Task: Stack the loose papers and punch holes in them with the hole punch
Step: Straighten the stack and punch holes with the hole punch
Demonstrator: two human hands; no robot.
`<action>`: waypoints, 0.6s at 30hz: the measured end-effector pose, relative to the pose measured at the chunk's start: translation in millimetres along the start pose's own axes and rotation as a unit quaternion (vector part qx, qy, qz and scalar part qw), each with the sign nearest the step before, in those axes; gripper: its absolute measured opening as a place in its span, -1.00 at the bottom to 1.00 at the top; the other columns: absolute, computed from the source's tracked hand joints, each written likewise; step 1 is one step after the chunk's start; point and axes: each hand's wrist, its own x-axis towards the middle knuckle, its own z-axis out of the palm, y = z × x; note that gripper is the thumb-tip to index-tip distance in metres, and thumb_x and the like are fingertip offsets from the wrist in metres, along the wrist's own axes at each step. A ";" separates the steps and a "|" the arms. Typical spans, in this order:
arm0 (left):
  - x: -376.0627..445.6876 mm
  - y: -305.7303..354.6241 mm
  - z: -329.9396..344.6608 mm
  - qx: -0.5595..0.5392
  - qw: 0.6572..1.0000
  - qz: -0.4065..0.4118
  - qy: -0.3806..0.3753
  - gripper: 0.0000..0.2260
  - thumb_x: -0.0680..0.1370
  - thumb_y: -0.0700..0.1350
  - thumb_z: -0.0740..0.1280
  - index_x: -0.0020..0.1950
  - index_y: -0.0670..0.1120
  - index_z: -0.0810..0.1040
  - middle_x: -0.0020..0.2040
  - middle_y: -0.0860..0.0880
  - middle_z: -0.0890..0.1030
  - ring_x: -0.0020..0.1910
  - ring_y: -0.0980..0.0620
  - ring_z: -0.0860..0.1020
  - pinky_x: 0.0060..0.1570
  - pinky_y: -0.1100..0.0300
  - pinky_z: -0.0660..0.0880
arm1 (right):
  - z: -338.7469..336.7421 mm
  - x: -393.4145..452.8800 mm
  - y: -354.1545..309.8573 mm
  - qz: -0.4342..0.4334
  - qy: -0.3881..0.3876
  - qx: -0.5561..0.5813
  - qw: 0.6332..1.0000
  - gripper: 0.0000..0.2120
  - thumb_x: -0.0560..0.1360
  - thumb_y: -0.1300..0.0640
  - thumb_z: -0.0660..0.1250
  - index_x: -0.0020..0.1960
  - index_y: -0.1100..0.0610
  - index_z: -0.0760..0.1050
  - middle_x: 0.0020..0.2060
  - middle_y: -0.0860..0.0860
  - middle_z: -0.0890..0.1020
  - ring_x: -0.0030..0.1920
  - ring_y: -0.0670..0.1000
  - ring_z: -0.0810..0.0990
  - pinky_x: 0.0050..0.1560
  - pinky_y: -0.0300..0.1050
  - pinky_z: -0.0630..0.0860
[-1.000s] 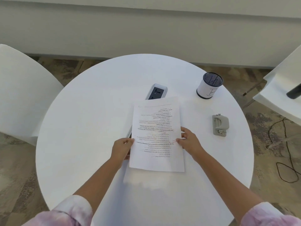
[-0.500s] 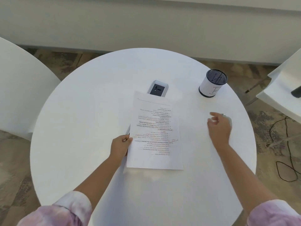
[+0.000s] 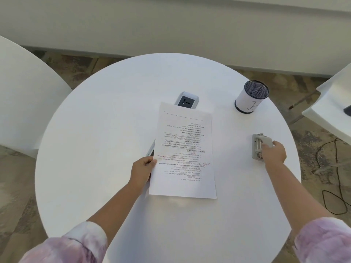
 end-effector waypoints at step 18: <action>-1.3 1.0 2.2 -0.037 0.999 -0.009 -0.015 -0.88 0.55 -0.22 0.27 0.01 -0.14 0.60 -0.24 -0.01 0.64 -0.44 0.14 0.56 -0.47 0.32 0.49 | 36.0 -78.3 16.5 -0.096 -0.143 0.087 0.981 -0.73 0.53 0.19 0.25 0.22 0.12 0.51 -0.22 0.04 0.58 -0.21 0.00 0.50 -0.24 -0.20 0.39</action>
